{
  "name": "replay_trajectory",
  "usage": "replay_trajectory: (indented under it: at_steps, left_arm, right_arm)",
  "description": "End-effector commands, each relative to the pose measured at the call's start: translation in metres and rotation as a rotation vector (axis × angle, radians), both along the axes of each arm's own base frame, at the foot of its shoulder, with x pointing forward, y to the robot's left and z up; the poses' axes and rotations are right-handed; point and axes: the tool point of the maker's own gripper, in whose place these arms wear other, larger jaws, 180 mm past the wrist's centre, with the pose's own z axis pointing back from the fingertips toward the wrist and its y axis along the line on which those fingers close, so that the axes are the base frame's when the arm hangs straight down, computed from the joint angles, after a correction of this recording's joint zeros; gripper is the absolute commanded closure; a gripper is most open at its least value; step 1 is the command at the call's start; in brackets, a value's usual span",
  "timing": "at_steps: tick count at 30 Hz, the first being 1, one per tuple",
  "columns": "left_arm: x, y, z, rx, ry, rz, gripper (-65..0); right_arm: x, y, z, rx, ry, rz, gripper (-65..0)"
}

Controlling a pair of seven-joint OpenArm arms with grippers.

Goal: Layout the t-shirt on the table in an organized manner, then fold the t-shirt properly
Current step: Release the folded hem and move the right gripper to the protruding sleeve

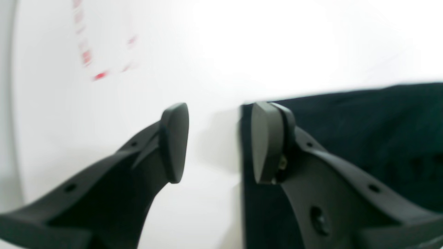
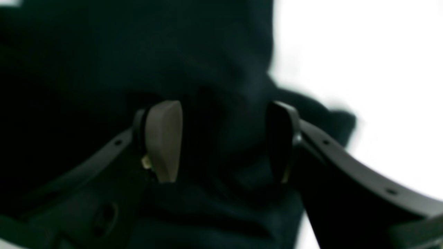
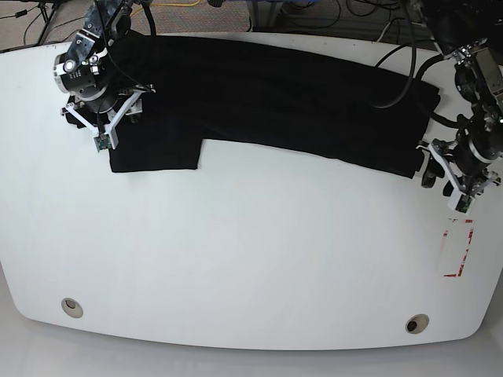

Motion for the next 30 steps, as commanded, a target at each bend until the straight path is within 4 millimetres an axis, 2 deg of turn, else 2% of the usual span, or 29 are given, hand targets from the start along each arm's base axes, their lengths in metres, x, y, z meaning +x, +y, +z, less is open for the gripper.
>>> replay_trajectory:
  at_steps: [1, 2, 9, 15, 20, 24, 30]
  left_arm:
    - [0.011, -0.012, -0.008, -0.006, 0.013, -0.009, -27.6]
    - [0.012, -0.019, -0.021, -0.001, 0.051, -0.019, -27.6]
    - [0.008, -0.030, -0.073, 0.003, 0.190, -0.008, -27.5]
    - [-0.002, -0.030, -0.098, -0.027, 0.236, 0.004, -27.5]
    - [-0.012, -0.011, -0.108, -0.016, 0.260, 0.016, -27.5]
    - [-0.019, 0.001, -0.118, -0.016, 0.297, 0.033, -27.5]
    - [-0.032, 0.033, -0.126, -0.031, 0.331, 0.116, -27.5]
  right_arm:
    - [0.011, -0.002, 0.010, 0.003, -0.049, 0.005, -37.1]
    - [0.011, 0.001, 0.008, 0.014, -0.047, 0.005, -37.1]
    - [0.004, 0.003, -0.013, 0.059, 0.001, -0.005, -36.6]
    - [0.000, 0.003, -0.028, 0.088, 0.023, -0.011, -27.3]
    - [-0.005, -0.001, -0.046, 0.112, 0.064, -0.016, -20.6]
    - [-0.003, 0.001, -0.057, 0.144, 0.058, -0.019, -20.0]
    - [0.016, 0.000, -0.069, 0.184, 0.044, -0.018, -20.0]
